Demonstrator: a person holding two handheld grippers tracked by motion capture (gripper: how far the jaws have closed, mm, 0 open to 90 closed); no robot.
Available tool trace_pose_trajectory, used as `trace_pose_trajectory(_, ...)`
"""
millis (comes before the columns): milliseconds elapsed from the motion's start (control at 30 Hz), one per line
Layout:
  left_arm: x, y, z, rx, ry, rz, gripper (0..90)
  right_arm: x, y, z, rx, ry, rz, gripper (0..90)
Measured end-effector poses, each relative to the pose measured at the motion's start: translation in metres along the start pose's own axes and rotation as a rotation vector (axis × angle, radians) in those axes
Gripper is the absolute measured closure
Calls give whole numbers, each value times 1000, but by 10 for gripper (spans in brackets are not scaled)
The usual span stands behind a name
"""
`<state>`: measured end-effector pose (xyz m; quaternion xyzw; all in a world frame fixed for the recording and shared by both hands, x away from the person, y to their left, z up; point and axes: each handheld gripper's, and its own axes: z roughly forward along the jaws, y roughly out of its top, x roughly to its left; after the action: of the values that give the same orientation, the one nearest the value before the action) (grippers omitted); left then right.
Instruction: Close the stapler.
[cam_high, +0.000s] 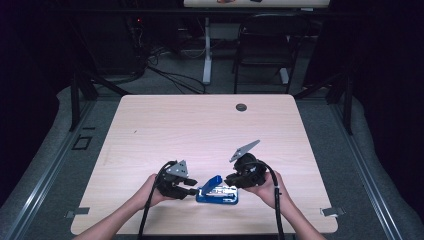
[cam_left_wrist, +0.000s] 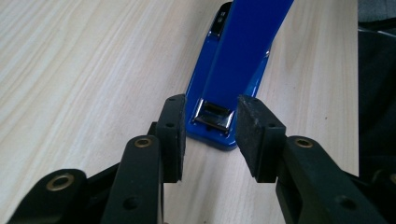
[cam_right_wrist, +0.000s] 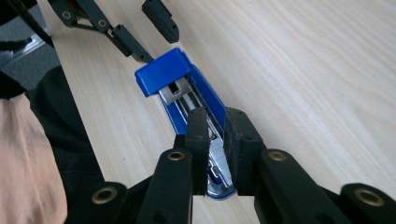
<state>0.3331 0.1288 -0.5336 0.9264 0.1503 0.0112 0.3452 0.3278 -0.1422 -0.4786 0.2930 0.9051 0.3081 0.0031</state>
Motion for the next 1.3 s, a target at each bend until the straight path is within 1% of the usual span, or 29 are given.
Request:
trace_pose_trajectory(33,1,-1,-1,-6,-1,-7,616,0,1,-3,-16,-1,10,801)
trace_pose_trajectory(67,2,-1,-2,-3,8,-10,600,0,3,-9,-36,-5,18,800)
trace_pose_trajectory(100,3,-3,-2,-21,-3,-23,600,0,3,-9,-36,-5,18,800)
trace_pose_trajectory(133,5,-4,-4,-4,13,-31,590,0,4,-12,-46,-3,13,800)
trace_pose_trajectory(200,8,-7,-5,2,14,-48,549,1,6,-17,-71,-7,19,799)
trace_pose_trajectory(233,10,-8,-6,18,22,-51,529,2,7,-19,-79,-5,20,795)
trace_pose_trajectory(267,12,-8,-7,34,39,-62,511,3,7,-21,-86,-4,20,791)
trace_pose_trajectory(300,14,-10,-8,41,51,-83,495,3,8,-22,-100,7,26,778)
trace_pose_trajectory(333,16,-10,-9,46,55,-94,479,4,10,-25,-109,8,27,771)
trace_pose_trajectory(400,18,-12,-11,51,73,-106,458,6,12,-29,-132,6,29,772)
trace_pose_trajectory(467,20,-13,-13,56,82,-119,441,8,15,-30,-136,7,20,772)
trace_pose_trajectory(600,21,-14,-13,66,85,-119,400,15,19,-18,-81,15,-5,770)
trace_pose_trajectory(633,21,-14,-13,67,82,-119,393,15,19,-15,-56,14,-12,771)
trace_pose_trajectory(667,21,-14,-13,69,82,-117,391,16,18,-12,-53,11,-11,773)
trace_pose_trajectory(733,21,-14,-14,68,78,-118,387,12,16,-13,-28,19,-3,781)
trace_pose_trajectory(767,21,-15,-14,67,74,-116,386,10,14,-13,-20,31,8,783)
trace_pose_trajectory(833,21,-14,-14,67,74,-115,385,5,8,-12,11,39,42,787)
trace_pose_trajectory(867,21,-14,-14,68,75,-115,385,3,7,-11,22,38,44,788)
trace_pose_trajectory(933,21,-14,-14,73,79,-108,384,-2,3,-8,48,43,61,788)
trace_pose_trajectory(1000,20,-14,-15,71,79,-110,381,-7,0,-3,75,54,75,784)
trace_pose_trajectory(1100,20,-15,-15,67,81,-114,377,-12,-4,8,139,43,73,783)
trace_pose_trajectory(1133,21,-15,-16,63,79,-115,375,-13,-5,11,150,43,76,783)
trace_pose_trajectory(1167,21,-15,-16,63,81,-116,371,-13,-6,13,166,29,69,785)
trace_pose_trajectory(1267,22,-16,-18,54,81,-121,349,-13,-6,14,171,26,64,787)
trace_pose_trajectory(1300,23,-16,-18,54,84,-121,341,-13,-6,14,174,15,61,789)
